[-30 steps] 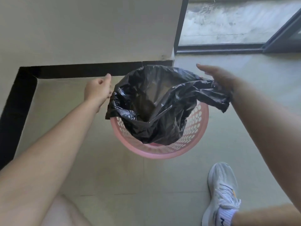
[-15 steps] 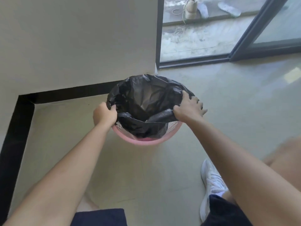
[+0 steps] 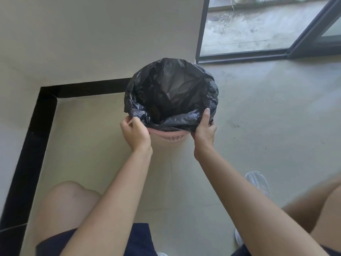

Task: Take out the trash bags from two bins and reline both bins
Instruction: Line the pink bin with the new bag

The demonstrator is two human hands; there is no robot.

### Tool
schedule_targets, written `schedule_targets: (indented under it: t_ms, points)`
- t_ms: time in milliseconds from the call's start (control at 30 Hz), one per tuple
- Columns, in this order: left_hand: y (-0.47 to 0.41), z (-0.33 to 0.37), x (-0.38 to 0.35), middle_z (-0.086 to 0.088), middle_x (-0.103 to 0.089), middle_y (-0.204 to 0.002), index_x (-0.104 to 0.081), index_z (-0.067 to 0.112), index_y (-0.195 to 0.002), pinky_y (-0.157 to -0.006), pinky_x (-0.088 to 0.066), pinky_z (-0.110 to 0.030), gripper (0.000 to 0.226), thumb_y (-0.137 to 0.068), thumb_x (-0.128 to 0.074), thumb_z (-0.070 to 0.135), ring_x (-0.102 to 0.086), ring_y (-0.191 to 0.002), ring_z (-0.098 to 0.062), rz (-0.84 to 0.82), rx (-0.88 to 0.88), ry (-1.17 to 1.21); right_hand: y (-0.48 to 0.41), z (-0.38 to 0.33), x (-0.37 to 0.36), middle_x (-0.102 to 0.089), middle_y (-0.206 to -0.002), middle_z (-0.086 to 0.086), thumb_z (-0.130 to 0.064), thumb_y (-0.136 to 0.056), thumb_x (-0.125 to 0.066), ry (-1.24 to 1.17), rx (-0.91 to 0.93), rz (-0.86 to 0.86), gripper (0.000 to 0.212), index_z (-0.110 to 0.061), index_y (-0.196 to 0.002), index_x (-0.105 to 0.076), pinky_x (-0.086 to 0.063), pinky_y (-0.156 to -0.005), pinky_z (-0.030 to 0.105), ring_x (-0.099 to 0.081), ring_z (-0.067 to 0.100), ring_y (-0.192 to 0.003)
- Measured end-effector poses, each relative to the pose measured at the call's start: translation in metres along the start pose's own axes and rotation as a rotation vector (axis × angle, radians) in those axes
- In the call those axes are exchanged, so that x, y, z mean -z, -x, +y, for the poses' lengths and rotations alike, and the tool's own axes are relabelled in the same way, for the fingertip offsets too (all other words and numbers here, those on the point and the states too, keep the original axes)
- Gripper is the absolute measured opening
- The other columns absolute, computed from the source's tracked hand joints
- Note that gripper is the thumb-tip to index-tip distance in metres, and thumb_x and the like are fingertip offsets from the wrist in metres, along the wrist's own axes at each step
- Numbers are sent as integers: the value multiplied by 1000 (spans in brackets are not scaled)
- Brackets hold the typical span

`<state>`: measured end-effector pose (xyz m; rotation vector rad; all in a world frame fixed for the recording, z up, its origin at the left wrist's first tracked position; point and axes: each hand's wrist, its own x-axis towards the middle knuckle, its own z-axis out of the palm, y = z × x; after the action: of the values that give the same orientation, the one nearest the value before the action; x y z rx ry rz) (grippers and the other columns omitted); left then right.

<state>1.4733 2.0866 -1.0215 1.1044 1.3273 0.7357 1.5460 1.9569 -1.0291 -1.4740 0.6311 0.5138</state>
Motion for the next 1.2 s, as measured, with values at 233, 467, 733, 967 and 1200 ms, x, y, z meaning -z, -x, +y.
schedule_targets:
  t_ms: [233,467,733,967,1200]
  points:
    - [-9,2,-5,4,-69,-88,-59,24,-84,-73,-60,-45,32,-78,-55,55,-68,-80,-19,74,43,-74,16,18,-2,-61,-124,-2,-78,-83,-39,-53,61,48,66,-28,-121,-56,-50,-101,43,-59,19,-113]
    - [10,-30,4,-6,-69,-93,-63,15,-81,-58,-58,-29,28,-101,-46,26,-68,-86,-26,87,211,195,17,29,7,-63,-86,-7,-43,-106,-36,-92,100,77,32,-33,-85,-58,-55,-76,32,-59,14,-74]
    - [-7,-21,10,-7,-68,-94,-62,9,-92,-71,-56,-35,18,-87,-44,11,-63,-81,-30,38,322,148,-4,14,15,-61,-125,1,-29,-98,-51,74,-68,87,44,-25,-142,-46,-52,-90,37,-62,21,-101]
    - [-38,13,-4,-7,-45,-143,-34,13,-147,-105,-43,-34,72,-84,-65,25,-49,-128,-22,14,-224,-355,-2,-23,23,-40,-143,13,-6,-92,-49,448,855,248,50,-12,-141,-48,-24,-115,31,-34,25,-135]
    - [-52,24,5,-4,-61,-128,-46,19,-136,-101,-47,-43,64,-75,-43,-1,-57,-118,-31,-198,-311,-742,-17,-50,-45,-67,-124,7,2,-95,-40,1180,953,-699,46,-13,-132,-62,-48,-104,34,-62,22,-117]
